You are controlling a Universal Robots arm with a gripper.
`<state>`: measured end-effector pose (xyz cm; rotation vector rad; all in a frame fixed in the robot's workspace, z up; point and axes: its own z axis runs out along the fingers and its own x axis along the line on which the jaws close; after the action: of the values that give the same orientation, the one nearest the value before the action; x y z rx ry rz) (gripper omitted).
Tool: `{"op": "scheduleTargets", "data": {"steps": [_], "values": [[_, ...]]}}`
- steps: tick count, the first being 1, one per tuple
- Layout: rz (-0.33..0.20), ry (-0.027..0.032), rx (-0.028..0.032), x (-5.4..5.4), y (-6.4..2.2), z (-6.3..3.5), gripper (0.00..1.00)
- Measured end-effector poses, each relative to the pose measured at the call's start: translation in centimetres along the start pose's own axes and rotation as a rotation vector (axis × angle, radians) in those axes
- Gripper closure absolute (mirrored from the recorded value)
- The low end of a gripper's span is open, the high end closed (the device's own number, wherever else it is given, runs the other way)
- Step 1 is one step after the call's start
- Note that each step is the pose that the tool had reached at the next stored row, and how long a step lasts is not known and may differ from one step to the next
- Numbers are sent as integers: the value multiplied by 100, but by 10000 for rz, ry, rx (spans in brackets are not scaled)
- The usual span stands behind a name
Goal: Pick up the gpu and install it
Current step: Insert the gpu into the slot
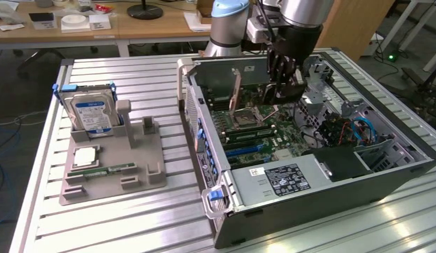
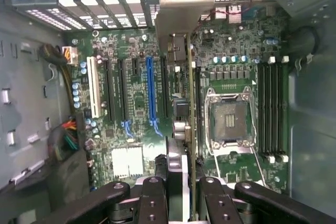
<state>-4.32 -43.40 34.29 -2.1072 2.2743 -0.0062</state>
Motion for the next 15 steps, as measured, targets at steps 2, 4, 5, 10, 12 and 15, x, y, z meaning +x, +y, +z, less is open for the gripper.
{"op": "scheduleTargets", "data": {"steps": [2,4,5,10,12,15], "values": [[20,-7,3,42,-2,30,72],[26,-3,2,48,14,63,72],[26,-4,2,50,22,81,72],[22,-3,1,73,54,157,72],[26,-4,2,116,52,171,72],[27,-6,2,147,52,200,72]]}}
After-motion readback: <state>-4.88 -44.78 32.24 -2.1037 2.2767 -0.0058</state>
